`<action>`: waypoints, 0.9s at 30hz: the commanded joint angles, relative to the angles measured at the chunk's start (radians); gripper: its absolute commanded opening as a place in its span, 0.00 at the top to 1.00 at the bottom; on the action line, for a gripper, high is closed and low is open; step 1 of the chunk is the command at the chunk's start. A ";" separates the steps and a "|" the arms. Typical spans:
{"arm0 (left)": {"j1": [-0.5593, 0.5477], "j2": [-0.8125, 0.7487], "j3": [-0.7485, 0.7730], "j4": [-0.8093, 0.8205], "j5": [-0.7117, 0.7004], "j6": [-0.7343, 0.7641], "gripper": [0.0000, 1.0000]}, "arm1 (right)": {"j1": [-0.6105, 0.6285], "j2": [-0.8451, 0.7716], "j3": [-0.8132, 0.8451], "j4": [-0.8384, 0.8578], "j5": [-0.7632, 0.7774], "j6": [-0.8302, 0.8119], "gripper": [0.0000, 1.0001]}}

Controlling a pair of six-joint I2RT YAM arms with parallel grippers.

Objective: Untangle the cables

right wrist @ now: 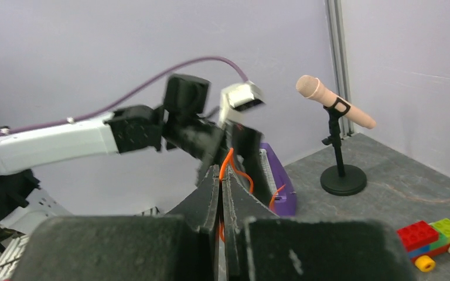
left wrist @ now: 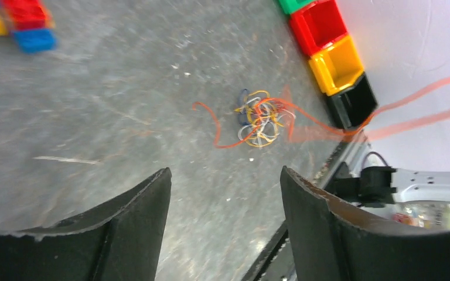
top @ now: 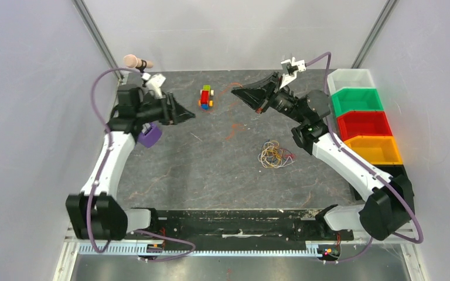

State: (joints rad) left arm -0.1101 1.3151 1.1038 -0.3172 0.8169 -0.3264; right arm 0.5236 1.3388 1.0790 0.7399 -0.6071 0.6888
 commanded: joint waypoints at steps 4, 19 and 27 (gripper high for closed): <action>0.197 -0.225 0.080 -0.202 0.185 0.453 0.17 | -0.007 -0.040 -0.038 -0.031 -0.066 -0.090 1.00; -0.239 -0.140 -0.042 0.227 0.009 0.175 0.17 | 0.016 -0.006 -0.013 0.025 -0.074 -0.035 1.00; -0.305 -0.080 -0.190 0.474 -0.079 0.011 0.19 | 0.019 0.009 0.023 0.039 -0.046 0.000 1.00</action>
State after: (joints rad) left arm -0.3969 1.2064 0.9508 -0.0406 0.8082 -0.1928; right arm 0.5404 1.3418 1.0481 0.7296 -0.6773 0.6621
